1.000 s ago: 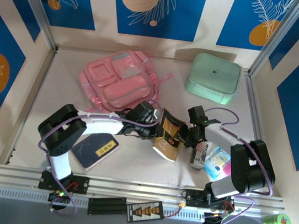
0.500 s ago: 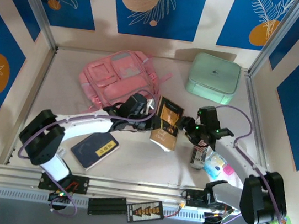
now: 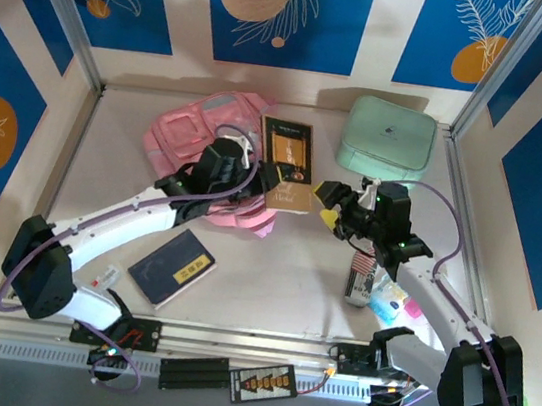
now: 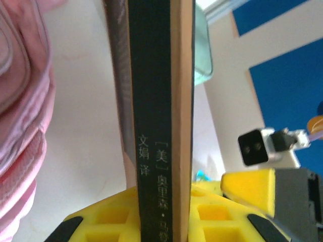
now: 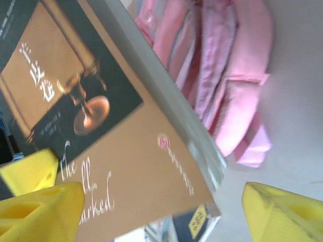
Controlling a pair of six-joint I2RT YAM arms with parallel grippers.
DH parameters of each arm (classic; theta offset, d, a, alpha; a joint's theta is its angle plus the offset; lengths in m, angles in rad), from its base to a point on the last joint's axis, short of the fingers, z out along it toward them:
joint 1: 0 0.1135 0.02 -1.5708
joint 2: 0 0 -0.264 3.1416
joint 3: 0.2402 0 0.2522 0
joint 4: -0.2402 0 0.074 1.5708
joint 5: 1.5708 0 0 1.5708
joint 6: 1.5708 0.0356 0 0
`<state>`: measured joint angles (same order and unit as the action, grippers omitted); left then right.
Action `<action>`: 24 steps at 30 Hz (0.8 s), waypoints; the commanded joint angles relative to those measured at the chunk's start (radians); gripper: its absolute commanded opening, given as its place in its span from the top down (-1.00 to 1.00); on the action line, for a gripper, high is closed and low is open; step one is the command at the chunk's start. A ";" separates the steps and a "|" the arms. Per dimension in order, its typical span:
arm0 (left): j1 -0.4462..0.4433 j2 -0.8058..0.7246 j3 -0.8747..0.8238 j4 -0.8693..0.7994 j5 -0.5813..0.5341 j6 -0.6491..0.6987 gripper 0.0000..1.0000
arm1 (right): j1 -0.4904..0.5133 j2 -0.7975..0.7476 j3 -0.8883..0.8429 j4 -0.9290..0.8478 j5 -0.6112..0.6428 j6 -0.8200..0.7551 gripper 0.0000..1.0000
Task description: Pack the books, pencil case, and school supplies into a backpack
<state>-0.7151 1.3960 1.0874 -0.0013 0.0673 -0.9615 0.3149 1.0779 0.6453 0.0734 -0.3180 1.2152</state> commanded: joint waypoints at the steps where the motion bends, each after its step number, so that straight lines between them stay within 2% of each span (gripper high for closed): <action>1: 0.026 -0.042 0.025 0.132 -0.067 -0.053 1.00 | 0.036 0.011 -0.010 0.147 -0.042 0.107 -0.65; 4: 0.032 -0.046 0.022 0.177 -0.089 -0.094 1.00 | 0.090 0.034 -0.045 0.321 -0.013 0.210 -0.67; 10: 0.068 -0.040 -0.044 0.344 -0.083 -0.240 1.00 | 0.185 0.146 0.012 0.453 0.039 0.284 -0.69; 14: 0.081 -0.045 -0.058 0.358 -0.098 -0.306 1.00 | 0.194 0.225 0.043 0.569 0.063 0.364 -0.69; 24: 0.109 -0.055 -0.098 0.427 -0.107 -0.373 1.00 | 0.188 0.336 0.109 0.665 0.075 0.391 -0.69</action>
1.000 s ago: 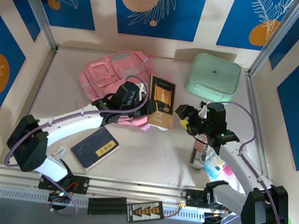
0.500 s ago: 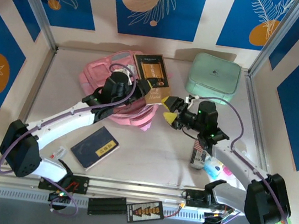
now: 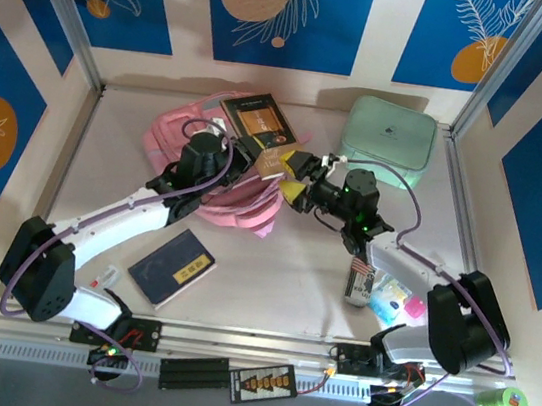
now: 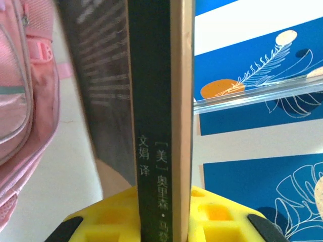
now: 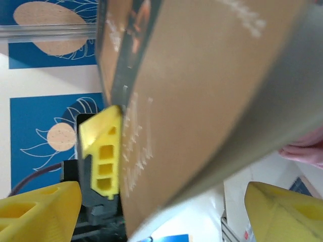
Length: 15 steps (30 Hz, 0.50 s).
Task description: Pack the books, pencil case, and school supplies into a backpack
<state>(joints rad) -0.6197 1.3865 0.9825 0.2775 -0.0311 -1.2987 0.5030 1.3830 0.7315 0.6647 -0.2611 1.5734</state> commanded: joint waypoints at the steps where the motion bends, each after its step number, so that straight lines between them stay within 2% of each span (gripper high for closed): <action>1: 0.015 -0.045 0.006 0.160 -0.006 -0.041 1.00 | 0.002 0.048 0.025 0.094 0.019 0.050 -0.69; 4: 0.014 -0.041 0.006 0.189 0.003 -0.063 1.00 | 0.008 0.106 0.037 0.161 0.017 0.105 -0.67; 7: 0.014 -0.040 -0.007 0.220 0.001 -0.073 1.00 | 0.009 0.169 0.065 0.183 0.013 0.179 -0.54; 10: 0.014 -0.045 -0.027 0.221 -0.034 -0.060 1.00 | 0.011 0.235 0.086 0.285 0.017 0.239 -0.43; 15: 0.013 -0.045 -0.037 0.203 -0.060 -0.030 1.00 | 0.024 0.276 0.110 0.333 0.035 0.276 -0.30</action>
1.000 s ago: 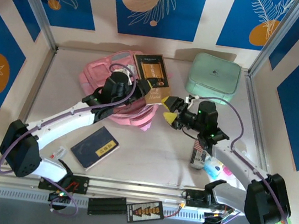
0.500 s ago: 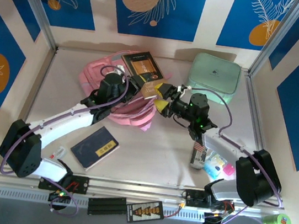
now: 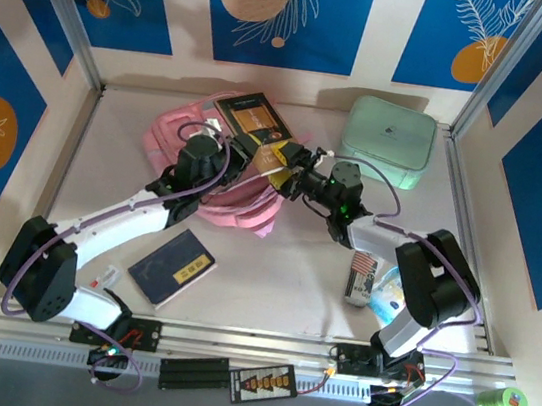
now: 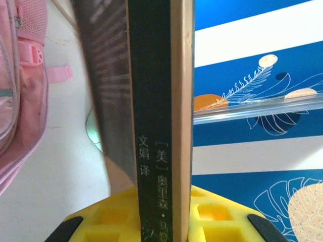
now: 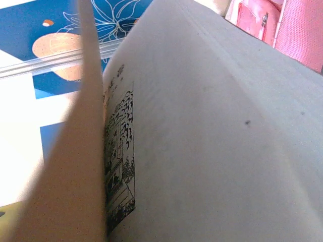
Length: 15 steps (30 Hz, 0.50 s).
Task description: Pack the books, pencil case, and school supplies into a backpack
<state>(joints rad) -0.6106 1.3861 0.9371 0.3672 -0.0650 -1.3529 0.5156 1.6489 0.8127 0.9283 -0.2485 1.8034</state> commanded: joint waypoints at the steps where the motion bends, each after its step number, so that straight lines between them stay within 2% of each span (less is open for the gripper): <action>1: 0.005 -0.045 0.008 0.111 -0.031 0.029 1.00 | 0.012 0.011 0.027 0.070 0.028 0.047 -0.27; 6: 0.005 -0.056 0.003 0.079 -0.067 0.056 1.00 | 0.001 0.000 0.002 0.071 0.050 0.051 -0.17; 12: 0.009 -0.046 -0.029 0.060 -0.093 0.039 1.00 | -0.027 0.016 -0.014 0.104 0.038 0.048 0.15; 15: 0.009 -0.038 -0.036 0.041 -0.084 0.037 1.00 | -0.031 0.019 0.002 0.101 0.015 0.015 0.41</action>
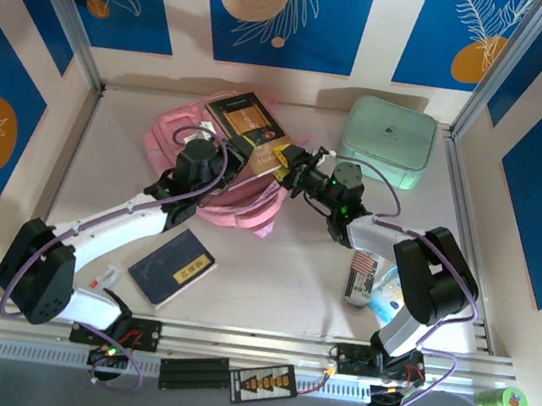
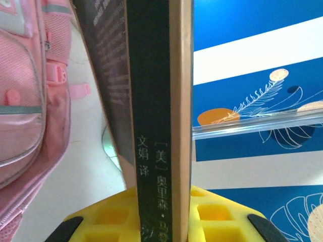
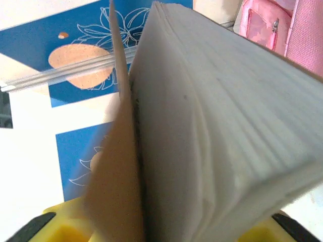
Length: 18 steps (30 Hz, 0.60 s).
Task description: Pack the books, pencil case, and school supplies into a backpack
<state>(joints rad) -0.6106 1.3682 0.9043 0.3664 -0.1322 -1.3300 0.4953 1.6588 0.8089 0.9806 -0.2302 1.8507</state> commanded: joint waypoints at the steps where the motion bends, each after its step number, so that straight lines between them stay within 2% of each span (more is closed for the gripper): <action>1: 0.010 -0.020 -0.008 0.034 -0.016 0.014 1.00 | -0.011 0.010 0.012 0.033 -0.014 -0.043 0.46; 3: 0.010 -0.022 -0.023 0.013 -0.020 0.018 0.95 | -0.011 0.009 0.013 0.008 -0.025 -0.064 0.61; 4: 0.011 -0.024 -0.032 0.001 -0.025 0.017 0.84 | -0.011 0.008 0.009 -0.005 -0.024 -0.070 0.66; 9: 0.016 -0.052 -0.084 -0.074 -0.050 0.057 0.05 | -0.020 -0.023 -0.018 -0.100 -0.014 -0.144 0.82; 11: 0.025 -0.065 -0.092 -0.136 -0.046 0.103 -0.16 | -0.025 -0.054 -0.024 -0.180 -0.008 -0.196 0.84; 14: 0.046 -0.082 -0.109 -0.212 -0.017 0.204 -0.40 | -0.033 -0.112 -0.027 -0.332 0.013 -0.290 0.85; 18: 0.078 -0.099 -0.117 -0.294 0.040 0.421 -0.75 | -0.051 -0.202 -0.029 -0.490 0.054 -0.417 0.85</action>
<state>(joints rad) -0.5564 1.2984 0.7986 0.1616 -0.1349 -1.0981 0.4572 1.5600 0.7677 0.5629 -0.2085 1.5757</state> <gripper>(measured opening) 0.855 0.174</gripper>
